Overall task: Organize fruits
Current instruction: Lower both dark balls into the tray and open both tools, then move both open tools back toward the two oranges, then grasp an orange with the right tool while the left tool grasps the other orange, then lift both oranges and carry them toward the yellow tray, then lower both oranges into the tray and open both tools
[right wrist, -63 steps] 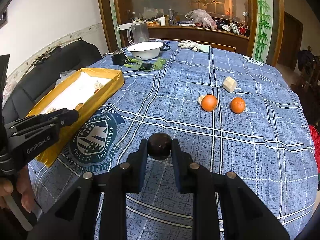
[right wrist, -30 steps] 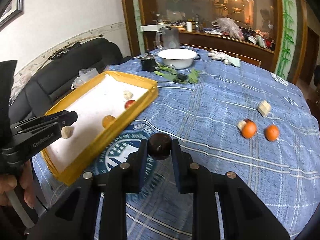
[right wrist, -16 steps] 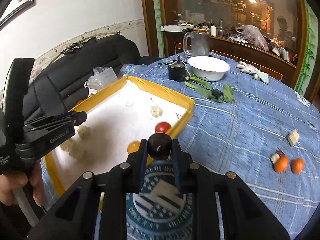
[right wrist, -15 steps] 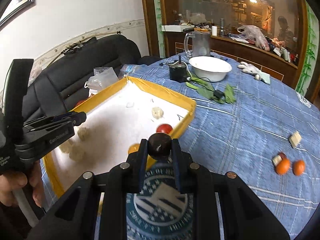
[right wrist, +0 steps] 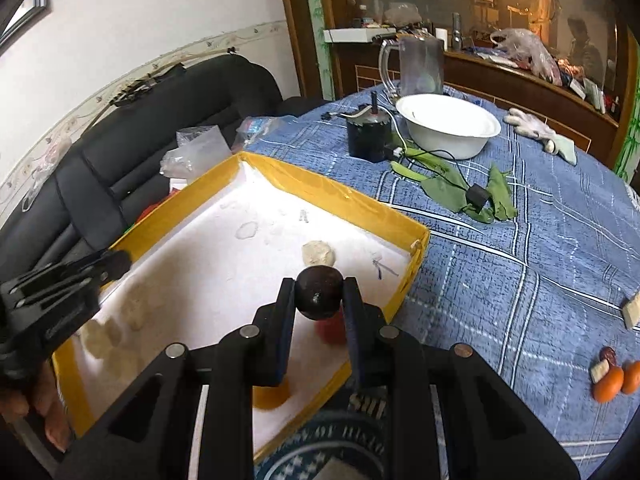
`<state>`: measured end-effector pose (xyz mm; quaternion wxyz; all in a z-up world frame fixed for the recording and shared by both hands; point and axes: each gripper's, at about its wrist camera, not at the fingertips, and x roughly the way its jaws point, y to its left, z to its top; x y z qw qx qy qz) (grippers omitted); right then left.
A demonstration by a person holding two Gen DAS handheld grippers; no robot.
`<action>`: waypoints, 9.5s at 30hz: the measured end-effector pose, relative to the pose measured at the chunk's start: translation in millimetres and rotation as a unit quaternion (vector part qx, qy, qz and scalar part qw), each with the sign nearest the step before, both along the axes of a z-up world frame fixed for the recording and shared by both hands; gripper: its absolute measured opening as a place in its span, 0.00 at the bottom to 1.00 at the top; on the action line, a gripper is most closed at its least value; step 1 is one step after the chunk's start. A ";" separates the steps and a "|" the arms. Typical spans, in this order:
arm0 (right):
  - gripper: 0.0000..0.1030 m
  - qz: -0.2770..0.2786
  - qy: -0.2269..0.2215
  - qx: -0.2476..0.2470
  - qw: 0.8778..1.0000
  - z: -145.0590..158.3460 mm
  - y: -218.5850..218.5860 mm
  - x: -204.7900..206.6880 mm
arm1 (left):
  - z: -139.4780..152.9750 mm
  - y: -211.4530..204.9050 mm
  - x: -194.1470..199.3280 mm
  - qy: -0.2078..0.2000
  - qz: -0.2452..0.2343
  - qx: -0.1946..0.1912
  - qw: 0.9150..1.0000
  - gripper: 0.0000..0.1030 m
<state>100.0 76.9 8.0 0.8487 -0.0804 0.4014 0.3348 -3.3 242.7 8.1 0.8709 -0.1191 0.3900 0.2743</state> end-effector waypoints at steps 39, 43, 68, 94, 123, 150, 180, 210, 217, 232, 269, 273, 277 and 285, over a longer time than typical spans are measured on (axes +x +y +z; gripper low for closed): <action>0.79 -0.129 -0.038 -0.039 0.990 5.9 -194.8 -56.5 | 28.2 -79.6 -21.1 -0.056 -0.035 -0.053 0.996 0.79; 0.79 -0.190 -0.021 -0.046 0.980 -6.2 -251.8 -44.5 | 19.6 -127.3 -3.6 -0.039 -0.103 -0.044 0.993 0.79; 0.34 -0.264 0.014 -0.025 0.964 -26.8 -342.0 45.6 | -16.8 -313.2 99.1 -0.003 -0.311 -0.031 0.950 0.78; 0.34 -0.244 0.006 0.013 0.970 -12.0 -337.1 -10.6 | -20.8 -302.3 58.3 -0.010 -0.346 -0.047 0.937 0.28; 0.35 -0.213 0.000 0.006 0.977 -14.9 -279.8 -98.6 | -14.0 -265.2 -1.2 -0.028 -0.304 -0.034 0.952 0.28; 0.35 -0.247 -0.042 0.038 0.967 -4.2 -291.0 -109.9 | -27.0 -260.0 -0.1 -0.032 -0.274 -0.017 0.961 0.28; 0.35 -0.284 -0.067 0.033 0.956 0.8 -299.2 -115.8 | -21.4 -255.4 -5.7 -0.052 -0.243 0.005 0.969 0.28; 0.35 -0.289 -0.080 0.037 0.953 3.7 -301.7 -119.7 | -21.6 -253.1 -9.6 -0.055 -0.232 0.006 0.971 0.28; 0.35 -0.272 -0.077 0.024 0.959 2.8 -294.4 -118.3 | -13.7 -237.0 -18.9 -0.061 -0.223 0.004 0.973 0.28; 0.35 -0.115 -0.042 0.035 0.992 19.4 -185.9 -94.6 | 21.2 -89.6 -40.9 -0.060 -0.050 0.008 0.997 0.28; 0.35 0.036 -0.004 -0.036 0.999 -10.0 9.6 -16.5 | -1.8 -1.0 -6.2 -0.005 0.028 0.031 0.999 0.28; 0.35 0.040 -0.006 -0.040 0.998 -10.9 13.7 -16.2 | -2.6 1.7 -6.8 -0.004 0.032 0.028 0.999 0.29; 0.35 0.041 -0.005 -0.047 0.998 -12.7 16.7 -15.0 | -3.6 4.4 -7.9 -0.003 0.035 0.026 0.999 0.29; 0.35 0.042 -0.006 -0.057 0.997 -13.4 18.6 -15.5 | -3.6 8.7 -11.6 -0.003 0.042 0.015 0.999 0.29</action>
